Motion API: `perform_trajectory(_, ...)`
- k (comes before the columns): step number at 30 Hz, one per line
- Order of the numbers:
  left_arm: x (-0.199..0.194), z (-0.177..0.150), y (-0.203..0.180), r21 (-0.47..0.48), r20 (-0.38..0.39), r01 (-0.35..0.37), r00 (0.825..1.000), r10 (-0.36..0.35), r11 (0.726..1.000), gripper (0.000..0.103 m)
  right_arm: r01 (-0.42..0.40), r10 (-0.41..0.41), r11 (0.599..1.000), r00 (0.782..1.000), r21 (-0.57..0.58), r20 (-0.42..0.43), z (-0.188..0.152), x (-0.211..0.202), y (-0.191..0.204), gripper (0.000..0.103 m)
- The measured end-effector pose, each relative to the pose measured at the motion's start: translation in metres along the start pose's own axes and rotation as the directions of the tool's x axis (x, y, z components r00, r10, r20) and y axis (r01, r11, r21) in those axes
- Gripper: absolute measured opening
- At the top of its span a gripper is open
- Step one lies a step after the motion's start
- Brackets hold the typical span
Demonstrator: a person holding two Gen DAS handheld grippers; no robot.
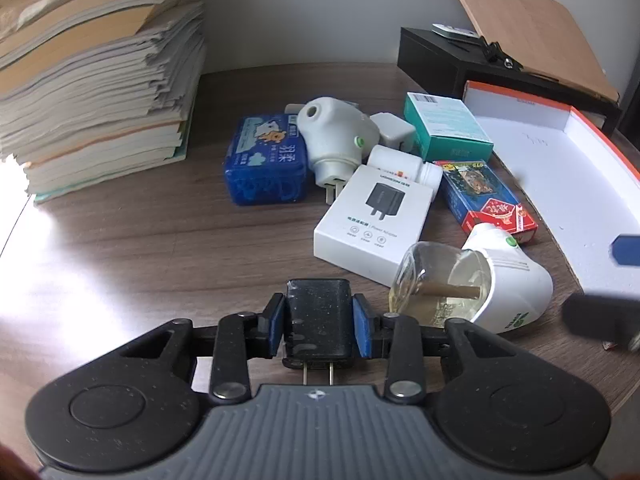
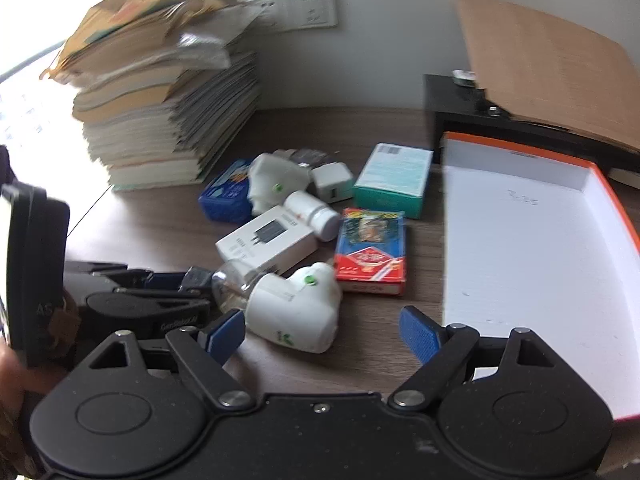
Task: Organize rigid objects
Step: 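Lift the black charger in the left tool while the right tool grasps the white repellent heater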
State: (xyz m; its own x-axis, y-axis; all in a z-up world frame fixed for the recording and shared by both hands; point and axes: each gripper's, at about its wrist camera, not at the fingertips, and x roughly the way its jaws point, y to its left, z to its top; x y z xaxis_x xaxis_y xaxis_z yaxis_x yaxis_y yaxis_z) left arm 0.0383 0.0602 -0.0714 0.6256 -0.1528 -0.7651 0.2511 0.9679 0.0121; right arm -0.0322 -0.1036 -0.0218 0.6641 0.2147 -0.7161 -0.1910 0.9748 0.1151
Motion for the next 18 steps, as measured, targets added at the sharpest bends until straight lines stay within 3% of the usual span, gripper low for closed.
perform_trajectory(7, -0.014, -0.006, 0.018, -0.070, 0.005, -0.028, 1.000, 0.028, 0.997, 0.036, -0.098, 0.094, 0.993, 0.994, -0.069, -0.057, -0.002, 0.025, 0.021, 0.099)
perform_trajectory(14, -0.027, -0.012, 0.035, -0.123, 0.008, -0.042, 0.999, 0.044, 0.992, 0.036, -0.015, 0.012, 0.990, 1.000, -0.138, -0.018, 0.000, 0.060, 0.035, 0.103)
perform_trajectory(18, -0.030, -0.015, 0.041, -0.147, 0.009, -0.045, 0.999, 0.047, 0.988, 0.036, -0.012, 0.014, 0.979, 1.000, -0.204, 0.012, 0.001, 0.074, 0.044, 0.103)
